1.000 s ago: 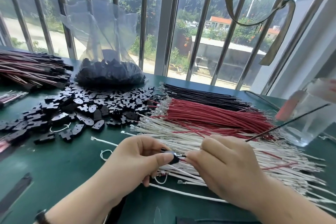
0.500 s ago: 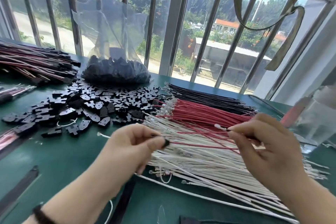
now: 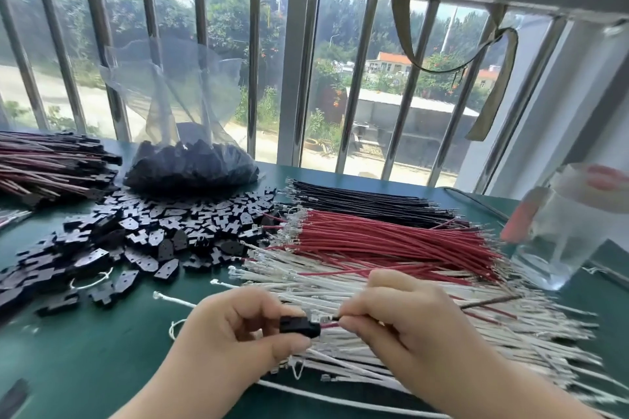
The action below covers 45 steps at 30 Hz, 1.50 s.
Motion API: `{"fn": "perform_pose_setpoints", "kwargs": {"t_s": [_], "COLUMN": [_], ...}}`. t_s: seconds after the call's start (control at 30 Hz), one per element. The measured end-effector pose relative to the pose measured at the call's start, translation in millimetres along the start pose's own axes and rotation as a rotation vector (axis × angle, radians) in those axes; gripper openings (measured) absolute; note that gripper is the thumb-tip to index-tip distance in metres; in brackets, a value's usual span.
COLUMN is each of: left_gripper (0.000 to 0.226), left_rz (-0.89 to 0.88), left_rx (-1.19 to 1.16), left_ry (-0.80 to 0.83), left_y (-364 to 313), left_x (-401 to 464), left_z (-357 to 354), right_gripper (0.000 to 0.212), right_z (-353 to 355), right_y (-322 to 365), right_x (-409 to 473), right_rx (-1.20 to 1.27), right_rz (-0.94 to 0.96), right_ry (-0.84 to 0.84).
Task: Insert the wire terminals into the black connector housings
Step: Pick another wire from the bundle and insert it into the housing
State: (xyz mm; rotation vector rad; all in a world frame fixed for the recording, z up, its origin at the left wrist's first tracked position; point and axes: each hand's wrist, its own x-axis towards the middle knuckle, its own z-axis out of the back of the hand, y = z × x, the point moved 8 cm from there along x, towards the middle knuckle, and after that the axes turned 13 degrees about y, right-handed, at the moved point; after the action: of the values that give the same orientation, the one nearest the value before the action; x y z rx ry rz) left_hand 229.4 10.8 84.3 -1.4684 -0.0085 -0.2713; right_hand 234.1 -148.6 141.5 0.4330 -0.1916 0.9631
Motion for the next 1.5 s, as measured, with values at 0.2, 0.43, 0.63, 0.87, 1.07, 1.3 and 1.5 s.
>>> {"fn": "perform_pose_setpoints", "kwargs": {"t_s": [0.2, 0.43, 0.63, 0.87, 1.07, 1.3, 1.5], "left_gripper": [0.026, 0.023, 0.028, 0.025, 0.018, 0.029, 0.03], "left_rz": [0.016, 0.021, 0.015, 0.038, 0.045, 0.038, 0.04], "left_rx": [0.003, -0.04, -0.021, -0.01, -0.031, -0.009, -0.019], "left_ry": [-0.017, 0.046, -0.019, 0.01, 0.018, 0.034, 0.021], "left_y": [-4, -1, 0, -1, -1, -3, -3], "left_x": [0, -1, 0, 1, 0, 0, 0], "left_z": [-1, -9, 0, -3, -4, -5, -4], "right_gripper": [0.016, 0.02, 0.028, 0.021, 0.025, 0.021, 0.014], "right_z": [-1, -10, -22, -21, -22, -14, -9], "right_y": [2, 14, -11, -15, -17, -21, -18], "right_x": [1, 5, 8, 8, 7, 7, 8], "right_rx": [0.049, -0.002, 0.166, 0.229, 0.193, 0.299, 0.301], "right_rz": [0.038, 0.054, -0.1, -0.101, -0.121, -0.179, -0.171], "right_ry": [0.01, 0.028, 0.11, 0.131, 0.146, 0.165, 0.149]}}
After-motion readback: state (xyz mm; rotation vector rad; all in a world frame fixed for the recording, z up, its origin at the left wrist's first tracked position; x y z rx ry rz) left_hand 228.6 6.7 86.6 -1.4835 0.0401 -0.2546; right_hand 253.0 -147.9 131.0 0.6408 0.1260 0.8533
